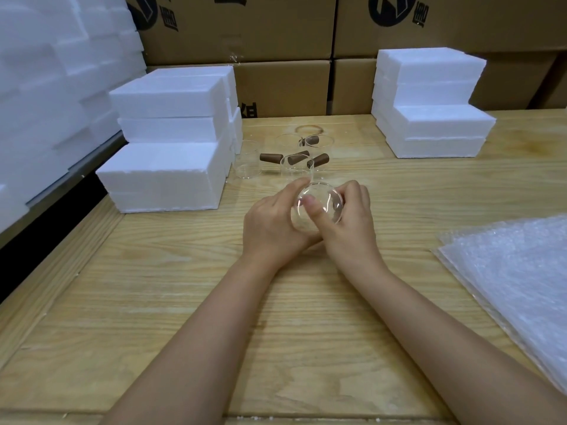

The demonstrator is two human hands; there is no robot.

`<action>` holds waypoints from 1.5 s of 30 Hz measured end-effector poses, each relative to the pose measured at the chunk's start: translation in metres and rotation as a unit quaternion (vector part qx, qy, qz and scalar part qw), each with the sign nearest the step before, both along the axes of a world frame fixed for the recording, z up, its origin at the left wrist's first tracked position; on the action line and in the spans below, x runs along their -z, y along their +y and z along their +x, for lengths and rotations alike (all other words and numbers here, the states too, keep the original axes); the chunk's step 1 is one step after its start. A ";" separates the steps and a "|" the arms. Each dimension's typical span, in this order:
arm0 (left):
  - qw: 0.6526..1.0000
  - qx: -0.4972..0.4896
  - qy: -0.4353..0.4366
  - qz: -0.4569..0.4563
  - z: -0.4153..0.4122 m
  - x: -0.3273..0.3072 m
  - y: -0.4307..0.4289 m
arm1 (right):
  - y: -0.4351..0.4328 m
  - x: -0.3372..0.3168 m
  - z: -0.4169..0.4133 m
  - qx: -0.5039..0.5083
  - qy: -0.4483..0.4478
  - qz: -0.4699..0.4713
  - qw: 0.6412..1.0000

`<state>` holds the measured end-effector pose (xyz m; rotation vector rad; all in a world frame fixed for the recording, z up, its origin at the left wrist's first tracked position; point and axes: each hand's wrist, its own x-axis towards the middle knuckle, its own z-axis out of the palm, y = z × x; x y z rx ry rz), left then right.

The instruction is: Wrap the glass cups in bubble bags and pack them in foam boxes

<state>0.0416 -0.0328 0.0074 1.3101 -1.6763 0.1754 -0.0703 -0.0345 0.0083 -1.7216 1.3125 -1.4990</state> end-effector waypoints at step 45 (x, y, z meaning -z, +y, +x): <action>1.000 0.016 -0.001 -0.025 0.001 0.005 -0.003 | -0.005 -0.001 -0.007 0.081 -0.065 -0.039 0.994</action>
